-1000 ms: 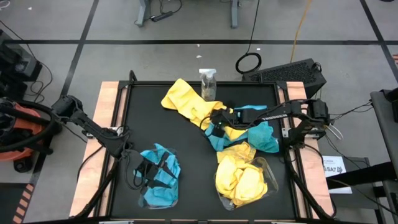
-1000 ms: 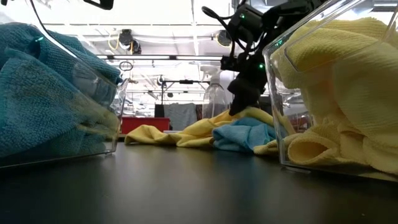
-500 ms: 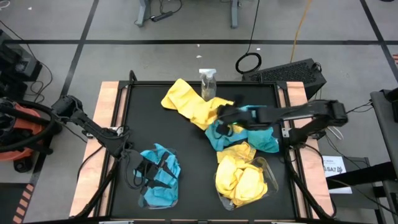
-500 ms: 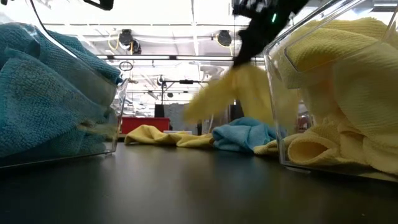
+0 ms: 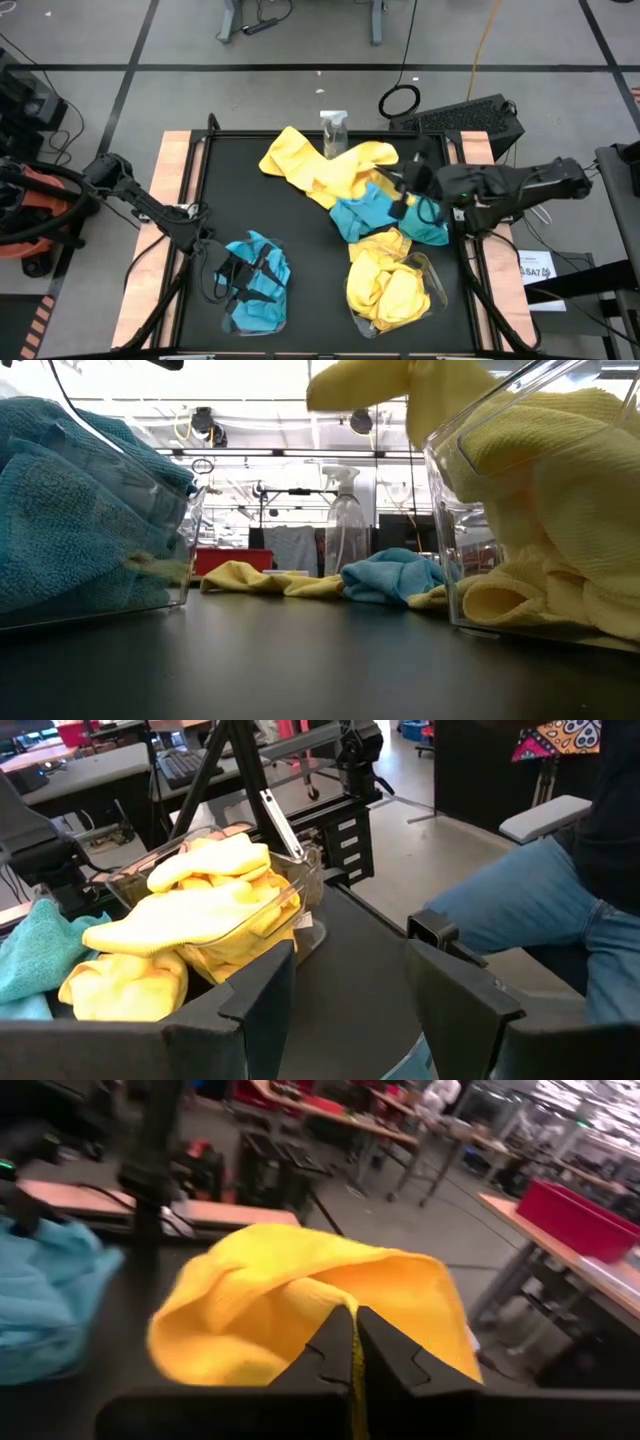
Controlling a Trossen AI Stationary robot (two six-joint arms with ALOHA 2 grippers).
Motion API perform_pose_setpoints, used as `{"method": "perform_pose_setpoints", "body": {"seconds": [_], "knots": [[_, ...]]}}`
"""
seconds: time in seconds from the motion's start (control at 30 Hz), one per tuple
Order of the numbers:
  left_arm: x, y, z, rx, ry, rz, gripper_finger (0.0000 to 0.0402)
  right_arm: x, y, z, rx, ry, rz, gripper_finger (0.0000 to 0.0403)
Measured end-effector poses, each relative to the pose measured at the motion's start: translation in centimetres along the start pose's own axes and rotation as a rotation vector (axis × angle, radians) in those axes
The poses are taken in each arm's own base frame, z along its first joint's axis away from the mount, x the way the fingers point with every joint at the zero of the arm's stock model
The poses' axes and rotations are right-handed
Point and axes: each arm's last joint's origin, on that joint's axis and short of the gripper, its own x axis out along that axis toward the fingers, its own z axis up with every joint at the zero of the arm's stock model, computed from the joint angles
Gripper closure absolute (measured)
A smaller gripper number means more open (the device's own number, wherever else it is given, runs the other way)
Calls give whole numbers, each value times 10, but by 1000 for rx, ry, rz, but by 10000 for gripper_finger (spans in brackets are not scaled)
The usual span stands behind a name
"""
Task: Sort microfiber towel by color & place in baskets
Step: Put the yellow microfiber towel into the right transparent bin
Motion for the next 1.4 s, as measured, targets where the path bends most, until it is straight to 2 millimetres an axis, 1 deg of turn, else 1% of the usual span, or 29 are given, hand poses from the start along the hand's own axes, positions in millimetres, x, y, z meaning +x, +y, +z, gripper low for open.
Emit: {"method": "perform_pose_setpoints", "body": {"seconds": [0.2, 0.4, 0.57, 0.77, 1.1, 1.4], "knots": [[0, 0, 0, 0, -4, 6, 205, -22, 7, 1, -26, -28, 94, 403], [0, 1, 2, -1, -16, 11, 205, -36, 17, -6, -66, 16, 279, 403], [0, 1, 2, -2, -19, 21, 205, -49, 26, -13, -48, 65, 435, 403], [0, 2, 5, -2, -46, 29, 205, -63, 35, -17, -38, 96, 583, 402], [0, 8, 5, -30, -61, 56, 205, -86, 53, -21, -13, 136, 712, 402], [0, 18, 4, -38, -55, 94, 205, -91, 87, -21, -49, 118, 789, 402]]}}
